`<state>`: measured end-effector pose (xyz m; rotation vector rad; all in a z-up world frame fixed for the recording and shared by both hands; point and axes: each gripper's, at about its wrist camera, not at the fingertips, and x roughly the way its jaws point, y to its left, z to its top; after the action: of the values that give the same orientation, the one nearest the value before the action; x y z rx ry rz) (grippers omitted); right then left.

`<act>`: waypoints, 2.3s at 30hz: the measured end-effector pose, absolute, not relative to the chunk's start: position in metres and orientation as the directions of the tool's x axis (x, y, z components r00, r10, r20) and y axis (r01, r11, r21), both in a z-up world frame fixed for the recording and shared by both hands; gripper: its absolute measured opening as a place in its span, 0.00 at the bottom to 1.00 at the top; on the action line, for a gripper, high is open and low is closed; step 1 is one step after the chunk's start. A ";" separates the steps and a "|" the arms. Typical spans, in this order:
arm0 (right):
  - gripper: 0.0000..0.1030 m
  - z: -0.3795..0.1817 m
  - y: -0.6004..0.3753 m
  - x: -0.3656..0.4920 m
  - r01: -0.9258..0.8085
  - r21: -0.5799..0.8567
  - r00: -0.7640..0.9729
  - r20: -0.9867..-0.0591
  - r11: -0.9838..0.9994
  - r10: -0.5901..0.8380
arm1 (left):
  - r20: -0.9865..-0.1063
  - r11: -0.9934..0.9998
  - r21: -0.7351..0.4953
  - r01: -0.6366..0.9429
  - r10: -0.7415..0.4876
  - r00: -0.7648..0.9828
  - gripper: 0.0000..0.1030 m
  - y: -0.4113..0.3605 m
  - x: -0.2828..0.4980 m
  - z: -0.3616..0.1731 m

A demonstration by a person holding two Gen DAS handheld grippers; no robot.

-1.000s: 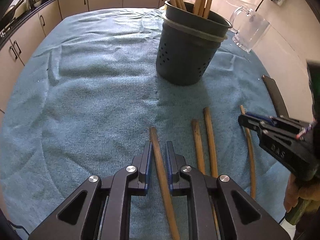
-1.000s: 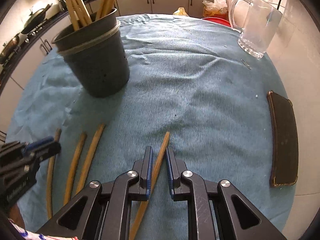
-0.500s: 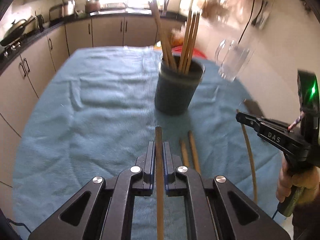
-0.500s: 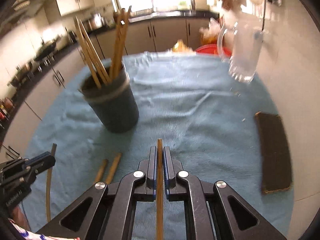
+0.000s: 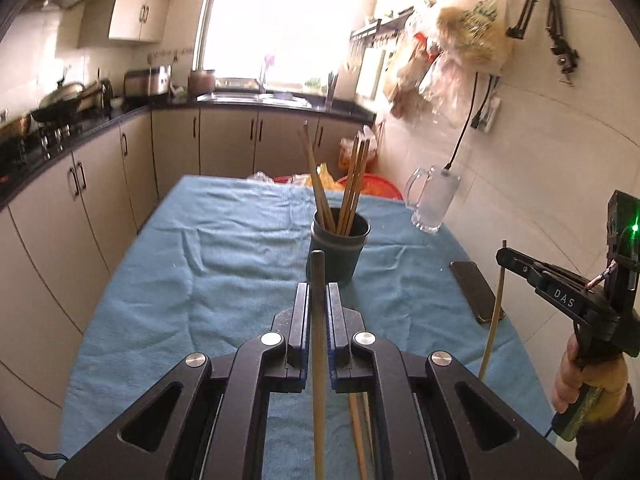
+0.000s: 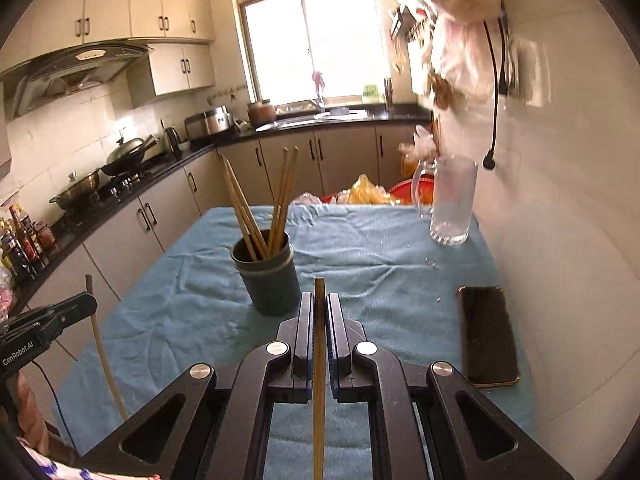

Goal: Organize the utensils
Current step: 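Lift both held chopsticks and carry them above the black holder, then drop the chopsticks into the holder by opening both grippers, then move both open tools back to the remaining loose chopsticks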

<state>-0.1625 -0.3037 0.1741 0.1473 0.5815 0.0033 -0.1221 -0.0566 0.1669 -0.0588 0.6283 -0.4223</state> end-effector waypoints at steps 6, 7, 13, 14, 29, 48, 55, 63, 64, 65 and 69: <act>0.05 0.191 -0.299 -0.184 0.014 0.127 0.862 -0.505 0.992 0.052 | -0.513 0.911 -0.181 0.370 -0.408 0.755 0.06 -0.051 -0.142 0.181; 0.05 0.194 -0.297 -0.187 0.011 0.121 0.867 -0.496 0.993 0.051 | -0.504 0.912 -0.179 0.369 -0.407 0.762 0.06 -0.050 -0.144 0.184; 0.05 0.210 -0.294 -0.190 -0.004 0.115 0.885 -0.463 0.993 0.057 | -0.469 0.911 -0.193 0.364 -0.411 0.781 0.06 -0.043 -0.144 0.197; 0.05 0.212 -0.293 -0.189 -0.006 0.114 0.887 -0.458 0.994 0.057 | -0.464 0.910 -0.198 0.364 -0.413 0.783 0.06 -0.042 -0.142 0.201; 0.05 0.292 -0.292 -0.100 -0.034 0.169 0.934 -0.344 0.985 0.091 | -0.299 0.917 -0.221 0.331 -0.387 0.872 0.06 -0.070 -0.056 0.286; 0.05 0.228 -0.294 0.055 0.013 0.240 0.874 -0.475 0.971 0.105 | -0.470 0.933 -0.245 0.264 -0.352 0.810 0.06 -0.140 0.107 0.228; 0.06 0.206 -0.296 0.062 0.011 0.241 0.846 -0.519 0.971 0.119 | -0.485 0.949 -0.189 0.251 -0.313 0.817 0.08 -0.140 0.102 0.212; 0.24 0.218 -0.305 0.031 0.046 0.258 0.856 -0.508 0.965 0.095 | -0.456 0.955 -0.181 0.233 -0.291 0.841 0.26 -0.111 0.063 0.230; 0.25 0.219 -0.307 0.026 0.050 0.260 0.856 -0.509 0.964 0.093 | -0.451 0.954 -0.185 0.234 -0.294 0.843 0.29 -0.105 0.055 0.232; 0.27 0.216 -0.309 0.016 0.052 0.264 0.852 -0.515 0.963 0.095 | -0.444 0.954 -0.190 0.232 -0.294 0.846 0.32 -0.098 0.045 0.233; 0.34 0.177 -0.307 -0.021 0.044 0.261 0.798 -0.590 0.964 0.123 | -0.425 0.957 -0.189 0.218 -0.280 0.861 0.45 -0.073 0.008 0.226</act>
<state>-0.0211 -0.3068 0.1766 0.2691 0.6480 0.0428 0.0077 -0.0734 0.2262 -0.1368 0.4661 -0.2622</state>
